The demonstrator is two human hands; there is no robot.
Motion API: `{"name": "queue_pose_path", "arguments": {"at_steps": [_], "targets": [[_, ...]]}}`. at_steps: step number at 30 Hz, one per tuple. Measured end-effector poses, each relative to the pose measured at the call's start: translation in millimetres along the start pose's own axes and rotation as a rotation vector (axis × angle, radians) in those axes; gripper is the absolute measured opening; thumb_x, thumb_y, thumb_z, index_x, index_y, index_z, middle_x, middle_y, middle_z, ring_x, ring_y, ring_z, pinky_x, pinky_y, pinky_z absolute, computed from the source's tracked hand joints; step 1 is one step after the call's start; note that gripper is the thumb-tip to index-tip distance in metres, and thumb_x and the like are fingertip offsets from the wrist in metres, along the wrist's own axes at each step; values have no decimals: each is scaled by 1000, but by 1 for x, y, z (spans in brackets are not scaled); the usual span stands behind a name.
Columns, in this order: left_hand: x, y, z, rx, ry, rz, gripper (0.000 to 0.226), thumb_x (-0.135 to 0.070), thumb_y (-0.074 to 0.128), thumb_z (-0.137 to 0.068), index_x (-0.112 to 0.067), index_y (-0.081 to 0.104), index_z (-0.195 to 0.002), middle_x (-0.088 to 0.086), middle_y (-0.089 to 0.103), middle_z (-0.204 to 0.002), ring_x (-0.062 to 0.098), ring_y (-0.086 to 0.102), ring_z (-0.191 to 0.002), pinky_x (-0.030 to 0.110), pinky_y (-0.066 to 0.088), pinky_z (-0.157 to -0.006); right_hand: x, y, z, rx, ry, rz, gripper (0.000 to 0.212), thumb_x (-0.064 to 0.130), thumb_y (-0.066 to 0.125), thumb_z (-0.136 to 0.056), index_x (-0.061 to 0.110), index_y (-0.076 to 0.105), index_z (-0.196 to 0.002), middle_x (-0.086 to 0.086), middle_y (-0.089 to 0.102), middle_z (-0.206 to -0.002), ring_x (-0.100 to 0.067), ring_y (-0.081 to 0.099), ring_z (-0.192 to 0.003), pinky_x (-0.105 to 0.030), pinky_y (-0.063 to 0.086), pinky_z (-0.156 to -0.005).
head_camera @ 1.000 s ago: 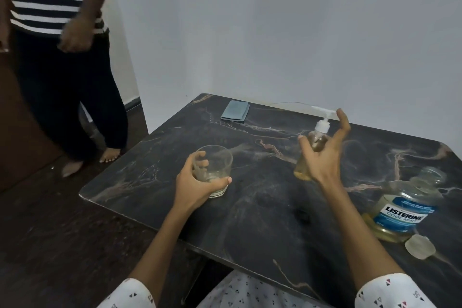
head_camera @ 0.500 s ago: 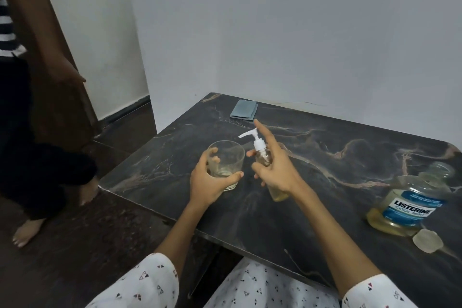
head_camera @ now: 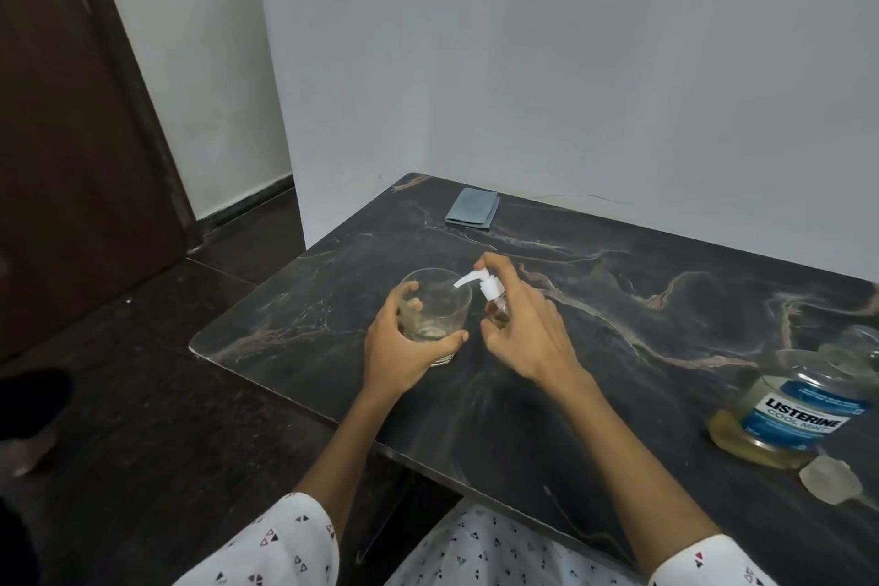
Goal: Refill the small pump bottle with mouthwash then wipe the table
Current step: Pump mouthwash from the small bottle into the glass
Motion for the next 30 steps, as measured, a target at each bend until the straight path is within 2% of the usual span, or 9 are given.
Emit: {"name": "queue_pose_path", "arguments": {"at_steps": [5, 8, 10, 12, 16, 18, 21, 27, 30], "targets": [[1, 1, 0, -1, -5, -2, 82, -63, 81, -39, -57, 43, -111, -19, 62, -104, 3, 61, -97, 24, 51, -81, -1, 3, -1, -72, 0, 38, 76, 4, 56, -70, 48, 28, -126, 16, 47, -74, -19, 52, -61, -34, 46, -55], [1, 1, 1, 5, -2, 12, 77, -63, 81, -38, -62, 42, -105, -19, 61, -104, 2, 61, -99, 25, 51, -82, -2, 3, 1, -80, 25, 43, 99, 6, 58, -70, 55, 8, -141, 16, 45, -74, -14, 47, -59, -31, 42, -54], [0, 1, 1, 3, 0, 15, 76, -63, 81, -38, -65, 41, -103, -21, 61, -102, 1, 60, -99, 21, 49, -80, -1, 2, 2, -70, 23, 15, 100, 13, 58, -72, 54, 0, -143, 19, 40, -68, -12, 47, -59, -31, 42, -54], [0, 0, 1, 3, 1, 14, 75, -63, 80, -39, -66, 41, -102, -22, 60, -102, 1, 60, -98, 21, 48, -79, -5, 2, 4, -5, 17, -128, 96, 20, 53, -76, 54, -5, -144, 17, 41, -66, -6, 47, -59, -29, 40, -55], [-2, 0, 1, 6, 7, 5, 74, -65, 79, -39, -68, 39, -101, -23, 59, -101, 2, 59, -99, 25, 49, -79, -12, -2, 4, 120, 1, -412, 102, 12, 59, -82, 46, -14, -145, 11, 52, -79, 0, 53, -57, -15, 42, -57], [-2, 0, 2, -2, 9, 5, 75, -64, 80, -39, -66, 40, -103, -22, 60, -104, 4, 59, -101, 28, 50, -83, -13, -3, 3, 85, -2, -461, 106, 13, 65, -75, 52, -6, -144, 13, 55, -74, -2, 54, -55, -14, 44, -55], [-1, -1, 3, -12, 5, 8, 76, -63, 81, -39, -66, 41, -103, -20, 60, -106, 4, 60, -102, 32, 52, -87, -13, -3, 0, 58, 10, -544, 96, 13, 60, -70, 55, 12, -142, 13, 48, -58, -10, 49, -55, -13, 47, -70], [-2, -1, 3, -10, 3, 5, 76, -62, 81, -41, -61, 42, -106, -21, 61, -104, 4, 61, -100, 35, 53, -87, -11, 1, -7, 197, 57, -572, 82, 8, 57, -71, 54, 32, -133, 9, 61, -73, -27, 56, -51, -29, 49, -40], [-3, 0, 3, -3, -6, 5, 77, -62, 80, -41, -60, 43, -108, -21, 60, -104, 5, 61, -99, 33, 52, -85, -6, 4, -10, 177, 40, -470, 66, 9, 55, -69, 45, 39, -121, 3, 59, -69, -15, 52, -47, -30, 49, -39]]}}
Point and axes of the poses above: each hand's wrist, its own z-axis away from the middle knuckle, its own y-axis out of the palm, x = y × z, the point moved 1 cm from there along -z, towards the middle knuckle
